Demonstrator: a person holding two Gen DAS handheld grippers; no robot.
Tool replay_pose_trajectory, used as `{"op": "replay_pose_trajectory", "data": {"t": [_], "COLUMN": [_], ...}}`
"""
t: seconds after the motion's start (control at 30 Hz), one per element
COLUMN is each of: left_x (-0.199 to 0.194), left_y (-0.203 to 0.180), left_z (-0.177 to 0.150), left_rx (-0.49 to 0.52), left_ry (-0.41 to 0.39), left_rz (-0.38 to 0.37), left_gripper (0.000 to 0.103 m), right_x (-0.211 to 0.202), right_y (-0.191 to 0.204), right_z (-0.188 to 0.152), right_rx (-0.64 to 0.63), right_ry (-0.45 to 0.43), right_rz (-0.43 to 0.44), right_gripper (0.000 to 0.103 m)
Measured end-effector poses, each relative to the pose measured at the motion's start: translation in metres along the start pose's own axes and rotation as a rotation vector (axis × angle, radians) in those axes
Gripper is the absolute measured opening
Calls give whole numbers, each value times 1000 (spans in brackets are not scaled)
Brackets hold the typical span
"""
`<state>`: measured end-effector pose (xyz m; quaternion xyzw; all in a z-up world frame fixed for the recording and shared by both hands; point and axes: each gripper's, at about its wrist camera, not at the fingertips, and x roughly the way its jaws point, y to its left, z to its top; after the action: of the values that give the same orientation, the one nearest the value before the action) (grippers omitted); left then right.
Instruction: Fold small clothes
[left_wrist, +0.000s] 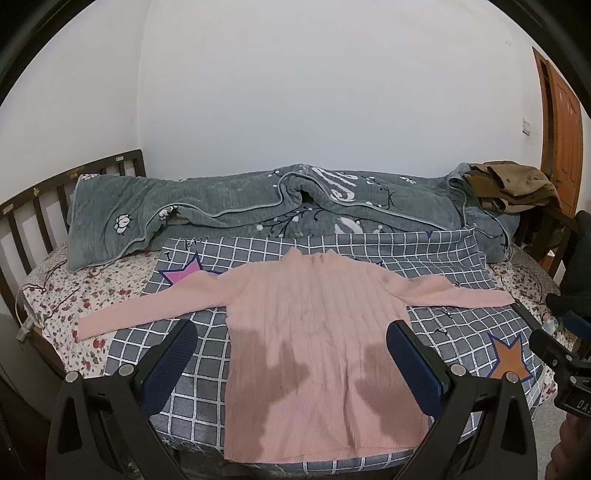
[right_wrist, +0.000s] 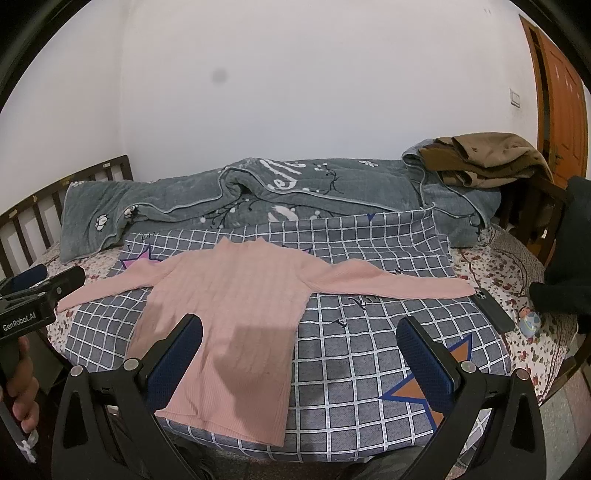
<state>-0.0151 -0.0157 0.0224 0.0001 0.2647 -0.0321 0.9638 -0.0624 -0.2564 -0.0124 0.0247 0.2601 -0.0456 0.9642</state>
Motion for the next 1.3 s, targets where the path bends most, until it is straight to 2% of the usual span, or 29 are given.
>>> {"op": "replay_pose_trajectory", "data": {"t": [0.4,0.6,0.9,1.1,1.23,1.3], "left_x": [8,37,117,167,195,206], "left_y": [7,33,118,190,237,257], "left_z": [1,-4,-42,-67,-78,-82], "left_rx": [-12,-83,-232,-340,-331,-349], "left_ry": [-17,20,105,183,235,255], "left_rz": [8,71,92,150,233,255], "left_gripper": [103,103,103,101,101,94], "right_x": [3,17,78,133,168,184], "right_y": [-2,4,22,31,40,47], "right_z": [1,-1,-12,-25,-35,-40], "right_rx": [-2,-16,-33,3,12,-14], "right_ry": [0,1,39,107,155,164], "right_rz": [-5,-15,-30,21,58,65], "right_gripper": [103,103,103,103,102,101]}}
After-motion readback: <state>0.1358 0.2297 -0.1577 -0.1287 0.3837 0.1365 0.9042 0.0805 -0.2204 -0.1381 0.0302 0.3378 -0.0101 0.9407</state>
